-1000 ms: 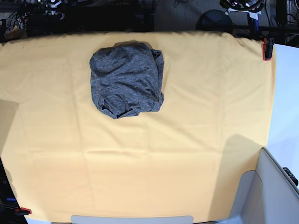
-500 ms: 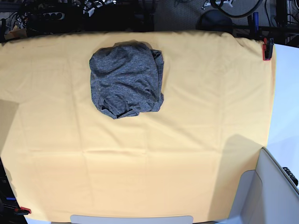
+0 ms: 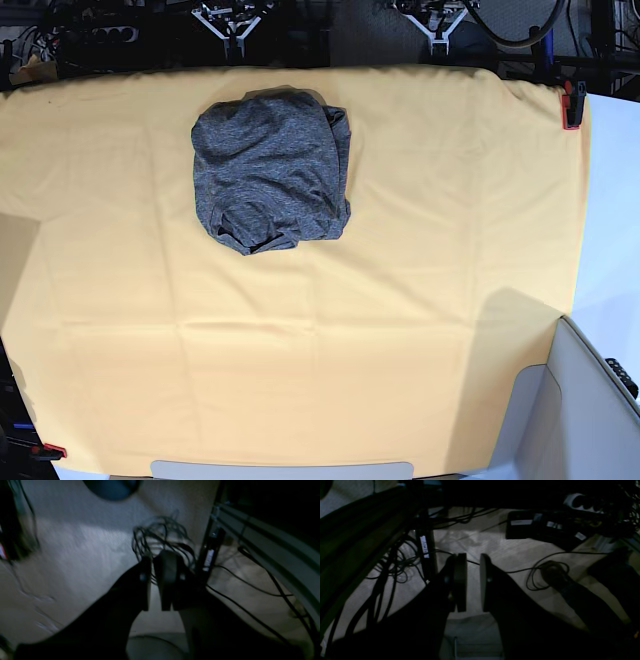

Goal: Fold the T-shirt properly

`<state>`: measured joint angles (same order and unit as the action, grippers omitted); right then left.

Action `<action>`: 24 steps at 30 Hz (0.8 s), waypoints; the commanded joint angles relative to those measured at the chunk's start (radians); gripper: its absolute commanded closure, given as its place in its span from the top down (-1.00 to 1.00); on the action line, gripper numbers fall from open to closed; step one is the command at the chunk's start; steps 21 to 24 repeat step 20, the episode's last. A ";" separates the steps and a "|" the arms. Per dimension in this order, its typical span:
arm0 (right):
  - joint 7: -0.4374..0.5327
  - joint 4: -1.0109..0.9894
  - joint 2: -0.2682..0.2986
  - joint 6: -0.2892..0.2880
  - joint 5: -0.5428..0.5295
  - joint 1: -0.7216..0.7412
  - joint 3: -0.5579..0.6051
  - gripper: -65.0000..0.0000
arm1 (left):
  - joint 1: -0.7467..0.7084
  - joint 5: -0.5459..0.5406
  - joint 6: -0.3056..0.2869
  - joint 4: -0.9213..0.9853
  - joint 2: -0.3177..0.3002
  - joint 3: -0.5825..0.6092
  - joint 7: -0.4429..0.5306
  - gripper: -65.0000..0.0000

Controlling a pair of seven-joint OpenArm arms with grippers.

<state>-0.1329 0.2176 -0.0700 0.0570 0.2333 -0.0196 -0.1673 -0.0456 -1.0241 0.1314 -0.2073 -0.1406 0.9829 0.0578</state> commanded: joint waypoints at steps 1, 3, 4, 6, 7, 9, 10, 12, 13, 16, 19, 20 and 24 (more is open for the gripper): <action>0.006 0.001 -0.001 0.007 0.001 -0.003 -0.002 -0.70 | -0.003 -0.002 0.001 0.009 0.009 0.021 0.015 -0.79; 0.008 0.001 -0.001 0.007 0.001 -0.004 0.001 -0.70 | 0.005 -0.002 0.001 0.007 0.011 0.064 0.018 -0.79; 0.008 0.001 -0.007 0.007 0.001 -0.004 0.002 -0.70 | 0.006 -0.002 0.001 0.006 0.011 0.083 0.018 -0.79; 0.008 0.001 -0.018 0.007 0.001 -0.004 0.002 -0.70 | 0.008 -0.002 0.001 0.006 0.012 0.118 0.021 -0.79; 0.009 0.001 -0.018 0.008 0.001 -0.004 -0.002 -0.70 | 0.008 -0.002 0.001 0.007 0.012 0.127 0.021 -0.79; 0.009 0.001 -0.018 0.008 0.001 -0.001 -0.004 -0.70 | 0.008 -0.002 0.001 0.007 0.012 0.133 0.023 -0.79; 0.009 0.001 -0.020 0.008 0.001 -0.001 -0.004 -0.70 | 0.008 -0.002 0.001 0.006 0.012 0.132 0.023 -0.79; 0.009 0.003 -0.020 0.008 0.001 0.000 -0.004 -0.70 | 0.008 -0.002 0.001 0.006 0.012 0.132 0.044 -0.79; 0.009 0.003 -0.021 0.008 0.001 0.000 -0.004 -0.70 | 0.008 -0.002 0.001 0.006 0.012 0.132 0.063 -0.79; 0.011 0.006 -0.023 0.010 -0.001 0.002 -0.004 -0.70 | 0.008 -0.002 0.001 0.006 0.012 0.132 0.093 -0.79; 0.011 0.006 -0.023 0.010 -0.002 0.002 -0.005 -0.70 | 0.010 -0.002 0.001 0.006 0.012 0.132 0.093 -0.79; 0.011 0.006 -0.023 0.010 -0.002 0.002 -0.005 -0.70 | 0.010 -0.002 0.001 0.006 0.012 0.132 0.093 -0.79; 0.011 0.006 -0.023 0.010 -0.002 0.002 -0.005 -0.70 | 0.010 -0.002 0.001 0.006 0.012 0.132 0.093 -0.79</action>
